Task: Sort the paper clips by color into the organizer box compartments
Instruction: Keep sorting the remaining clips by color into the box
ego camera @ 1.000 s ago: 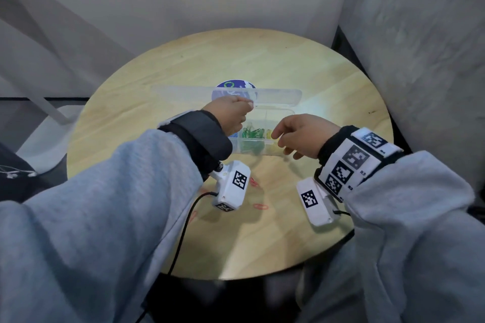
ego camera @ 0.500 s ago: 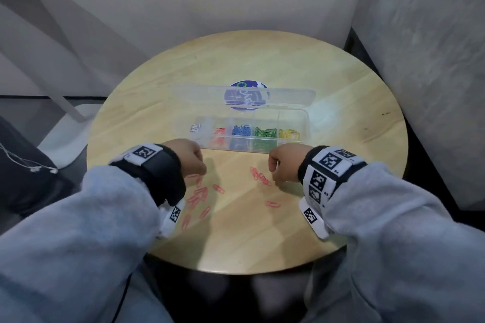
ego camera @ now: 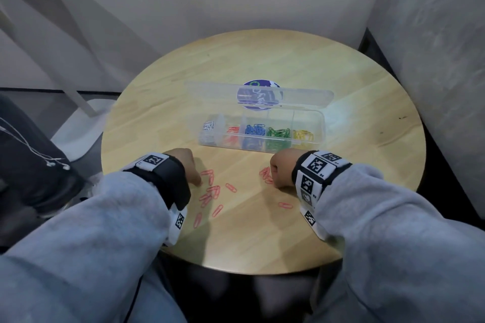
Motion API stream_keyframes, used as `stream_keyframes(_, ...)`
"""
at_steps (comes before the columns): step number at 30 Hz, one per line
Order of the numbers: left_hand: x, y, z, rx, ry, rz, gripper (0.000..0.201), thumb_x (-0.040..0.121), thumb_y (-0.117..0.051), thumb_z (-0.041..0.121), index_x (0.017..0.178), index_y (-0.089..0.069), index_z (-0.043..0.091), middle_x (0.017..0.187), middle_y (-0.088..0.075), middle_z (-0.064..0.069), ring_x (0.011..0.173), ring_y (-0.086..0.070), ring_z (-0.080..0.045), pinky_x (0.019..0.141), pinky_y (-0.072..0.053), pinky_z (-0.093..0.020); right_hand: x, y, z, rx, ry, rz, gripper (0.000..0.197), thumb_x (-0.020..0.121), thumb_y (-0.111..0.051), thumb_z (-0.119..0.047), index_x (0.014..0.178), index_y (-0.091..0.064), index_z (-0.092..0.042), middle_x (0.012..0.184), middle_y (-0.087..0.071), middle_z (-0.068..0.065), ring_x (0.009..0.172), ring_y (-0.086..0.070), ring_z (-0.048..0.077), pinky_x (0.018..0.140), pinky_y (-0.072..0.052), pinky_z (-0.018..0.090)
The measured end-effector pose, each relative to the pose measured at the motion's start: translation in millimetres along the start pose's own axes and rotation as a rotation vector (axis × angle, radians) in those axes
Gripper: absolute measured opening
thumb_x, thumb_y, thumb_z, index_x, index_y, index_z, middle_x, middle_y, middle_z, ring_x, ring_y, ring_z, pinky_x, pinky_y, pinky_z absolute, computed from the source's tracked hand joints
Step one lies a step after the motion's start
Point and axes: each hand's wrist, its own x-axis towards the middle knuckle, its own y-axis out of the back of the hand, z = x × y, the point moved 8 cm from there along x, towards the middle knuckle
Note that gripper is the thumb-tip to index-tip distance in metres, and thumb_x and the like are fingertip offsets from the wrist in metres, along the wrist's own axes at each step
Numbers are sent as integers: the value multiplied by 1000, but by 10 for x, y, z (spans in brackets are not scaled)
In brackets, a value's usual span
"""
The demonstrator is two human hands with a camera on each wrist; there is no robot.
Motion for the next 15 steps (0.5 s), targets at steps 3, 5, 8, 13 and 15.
stream_keyframes(3, 55, -27, 58, -42, -52, 21, 29, 75, -74, 26, 98, -57, 19, 96, -58, 0, 84, -52, -20, 68, -37, -24, -26, 55, -119, -58, 69, 4, 7, 82, -62, -18, 79, -57, -17, 96, -60, 6, 83, -52, 22, 73, -44, 29)
stream_keyframes(5, 40, -32, 107, -67, -74, 26, 32, 74, -75, 29, 94, -53, 22, 94, -55, 2, 84, -51, -19, 67, -37, -25, -21, 74, -146, -56, 112, 18, 20, 80, -65, -15, 97, -53, -14, 106, -58, 5, 89, -54, 22, 77, -46, 31)
stream_keyframes(8, 19, -36, 181, -50, -96, 35, 35, 73, -76, 33, 97, -54, 21, 94, -54, 2, 85, -50, -18, 66, -36, -25, -11, 69, -167, -22, 149, 17, 44, 78, -68, -12, 116, -48, -23, 117, -49, 1, 104, -54, 22, 80, -46, 31)
stream_keyframes(13, -2, -49, 289, -15, -106, 36, 35, 77, -73, 30, 107, -64, 14, 109, -66, -3, 90, -58, -21, 70, -39, -25, 13, 47, -244, -80, 207, 22, 26, 79, -62, -5, 100, -55, -19, 101, -53, -1, 91, -54, 19, 65, -42, 23)
stream_keyframes(15, 8, -41, 309, -28, -109, 45, 31, 78, -71, 28, 105, -66, 14, 108, -67, -4, 97, -61, -22, 70, -40, -25, 26, 36, -234, -102, 211, 16, 19, 80, -61, -5, 88, -52, -20, 92, -53, -6, 84, -51, 17, 53, -35, 20)
